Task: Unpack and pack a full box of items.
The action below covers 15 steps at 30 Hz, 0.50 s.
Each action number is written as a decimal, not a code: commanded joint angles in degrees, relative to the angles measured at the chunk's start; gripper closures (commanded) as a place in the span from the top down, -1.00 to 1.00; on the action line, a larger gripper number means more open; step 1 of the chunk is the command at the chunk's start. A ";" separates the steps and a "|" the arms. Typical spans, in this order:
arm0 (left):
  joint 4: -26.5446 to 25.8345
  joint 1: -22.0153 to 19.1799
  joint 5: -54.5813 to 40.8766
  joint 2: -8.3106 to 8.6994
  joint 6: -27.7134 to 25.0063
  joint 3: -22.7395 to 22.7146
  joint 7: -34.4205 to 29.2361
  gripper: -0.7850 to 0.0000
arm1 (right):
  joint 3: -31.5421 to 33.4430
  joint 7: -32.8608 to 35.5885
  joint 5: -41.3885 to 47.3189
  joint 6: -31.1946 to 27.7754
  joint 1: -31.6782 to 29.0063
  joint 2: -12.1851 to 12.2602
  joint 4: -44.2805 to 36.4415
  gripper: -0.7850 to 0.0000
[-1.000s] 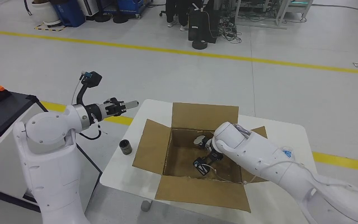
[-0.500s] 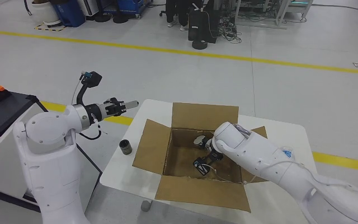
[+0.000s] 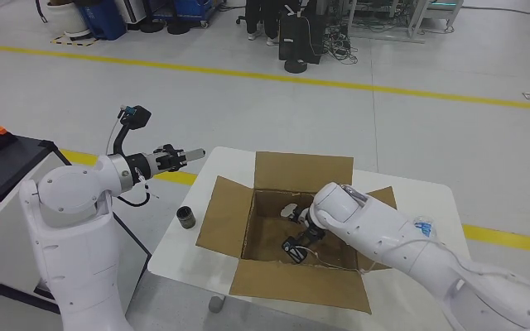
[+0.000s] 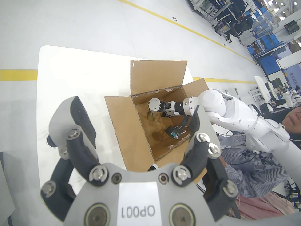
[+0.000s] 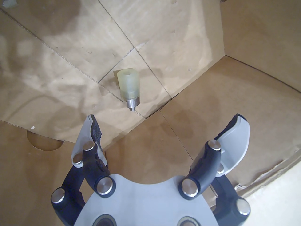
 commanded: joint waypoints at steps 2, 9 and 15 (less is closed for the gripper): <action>0.00 0.00 0.00 0.00 0.00 0.00 0.00 1.00 | -0.11 -2.23 -0.14 0.94 0.39 -0.69 2.41 1.00; 0.00 0.00 0.00 0.00 0.00 0.00 0.00 1.00 | -0.17 -5.53 -1.61 0.28 0.60 -2.88 6.59 1.00; 0.00 0.00 0.00 0.00 0.00 0.00 0.00 1.00 | -0.17 -7.64 -3.83 0.05 0.40 -5.06 10.34 1.00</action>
